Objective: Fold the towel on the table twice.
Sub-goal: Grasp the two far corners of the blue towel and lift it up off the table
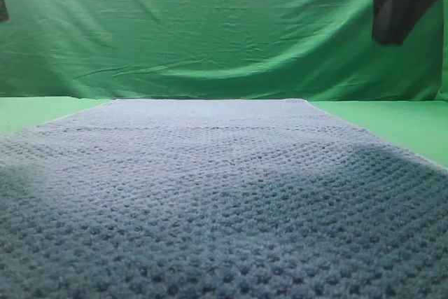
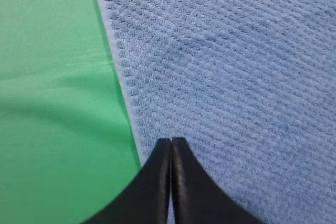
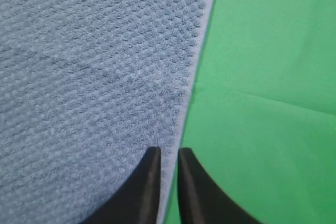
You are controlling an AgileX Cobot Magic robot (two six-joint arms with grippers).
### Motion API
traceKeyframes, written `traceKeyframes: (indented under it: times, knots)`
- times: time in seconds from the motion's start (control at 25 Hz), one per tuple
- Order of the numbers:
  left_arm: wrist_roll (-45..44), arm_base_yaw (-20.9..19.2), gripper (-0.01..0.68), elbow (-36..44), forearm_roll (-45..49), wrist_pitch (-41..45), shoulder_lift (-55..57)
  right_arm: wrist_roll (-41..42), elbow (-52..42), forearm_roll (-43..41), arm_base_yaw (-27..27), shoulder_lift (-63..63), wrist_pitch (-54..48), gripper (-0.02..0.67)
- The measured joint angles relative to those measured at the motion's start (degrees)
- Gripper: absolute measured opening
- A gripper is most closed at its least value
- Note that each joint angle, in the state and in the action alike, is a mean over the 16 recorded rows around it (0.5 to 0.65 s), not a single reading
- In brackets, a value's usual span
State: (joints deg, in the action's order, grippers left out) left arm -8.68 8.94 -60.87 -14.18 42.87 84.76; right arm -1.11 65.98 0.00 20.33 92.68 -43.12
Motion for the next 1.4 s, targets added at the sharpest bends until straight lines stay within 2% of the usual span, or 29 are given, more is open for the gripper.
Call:
traceKeyframes:
  times: [0.12, 0.52, 0.64, 0.8, 1.4]
  knots:
    - [-0.1, 0.0, 0.135, -2.5, 0.3, -1.2, 5.0, -0.4, 1.6, -0.3, 0.0, 4.3, 1.4, 0.174]
    - [-0.3, 0.0, 0.530, -6.7, 0.7, -6.0, 15.7, -0.4, 2.7, -0.4, 0.0, 12.2, 8.3, 0.528]
    - [-0.3, 0.0, 0.612, -7.3, 1.2, -6.7, 17.6, -0.4, 2.8, -0.4, 0.0, 13.5, 9.8, 0.601]
    - [-0.3, 0.0, 0.643, -8.2, 1.9, -7.0, 20.0, -0.4, 2.9, -0.4, 0.0, 15.2, 11.6, 0.642]
    - [2.2, 0.2, 0.643, -13.8, 5.7, -4.1, 27.6, -0.1, 3.3, -0.8, 0.0, 19.5, 16.3, 0.639]
